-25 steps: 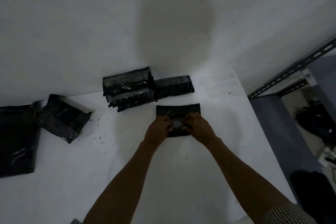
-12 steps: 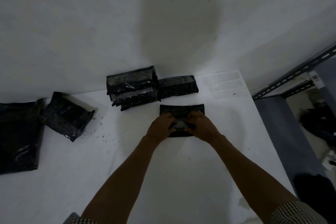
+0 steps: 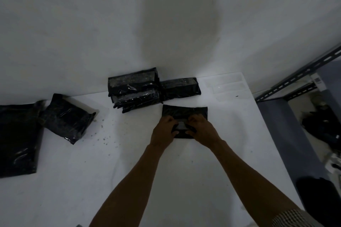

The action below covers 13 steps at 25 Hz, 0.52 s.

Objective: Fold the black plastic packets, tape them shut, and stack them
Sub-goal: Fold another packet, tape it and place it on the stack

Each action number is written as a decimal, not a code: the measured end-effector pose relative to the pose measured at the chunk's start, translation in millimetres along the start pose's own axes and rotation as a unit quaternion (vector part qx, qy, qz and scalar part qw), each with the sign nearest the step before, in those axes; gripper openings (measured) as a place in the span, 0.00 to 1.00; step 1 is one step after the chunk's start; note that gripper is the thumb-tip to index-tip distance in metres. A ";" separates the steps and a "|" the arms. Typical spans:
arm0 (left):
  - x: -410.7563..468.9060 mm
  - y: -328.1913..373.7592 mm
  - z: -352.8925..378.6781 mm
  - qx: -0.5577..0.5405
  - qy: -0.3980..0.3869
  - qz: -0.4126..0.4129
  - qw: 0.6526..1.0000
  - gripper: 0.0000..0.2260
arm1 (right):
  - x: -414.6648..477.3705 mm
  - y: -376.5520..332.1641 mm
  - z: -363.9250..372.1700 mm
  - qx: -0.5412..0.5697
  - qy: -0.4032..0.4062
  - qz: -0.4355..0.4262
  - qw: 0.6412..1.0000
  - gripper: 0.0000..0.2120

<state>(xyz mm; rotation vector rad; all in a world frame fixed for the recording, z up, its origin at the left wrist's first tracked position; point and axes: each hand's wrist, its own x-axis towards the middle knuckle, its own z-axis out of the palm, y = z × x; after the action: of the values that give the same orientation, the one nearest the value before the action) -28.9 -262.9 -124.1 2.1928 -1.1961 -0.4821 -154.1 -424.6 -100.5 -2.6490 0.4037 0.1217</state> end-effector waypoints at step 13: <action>-23.5 -45.8 3.8 0.155 0.083 -0.091 0.980 0.23 | 4.5 -19.6 28.9 -0.087 0.025 0.041 0.995 0.42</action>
<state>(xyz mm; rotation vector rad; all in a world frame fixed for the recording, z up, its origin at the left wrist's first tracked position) -14.5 -224.8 -155.9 2.5672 -1.0413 -0.1865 -144.4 -396.0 -118.6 -2.8128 0.5400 0.1225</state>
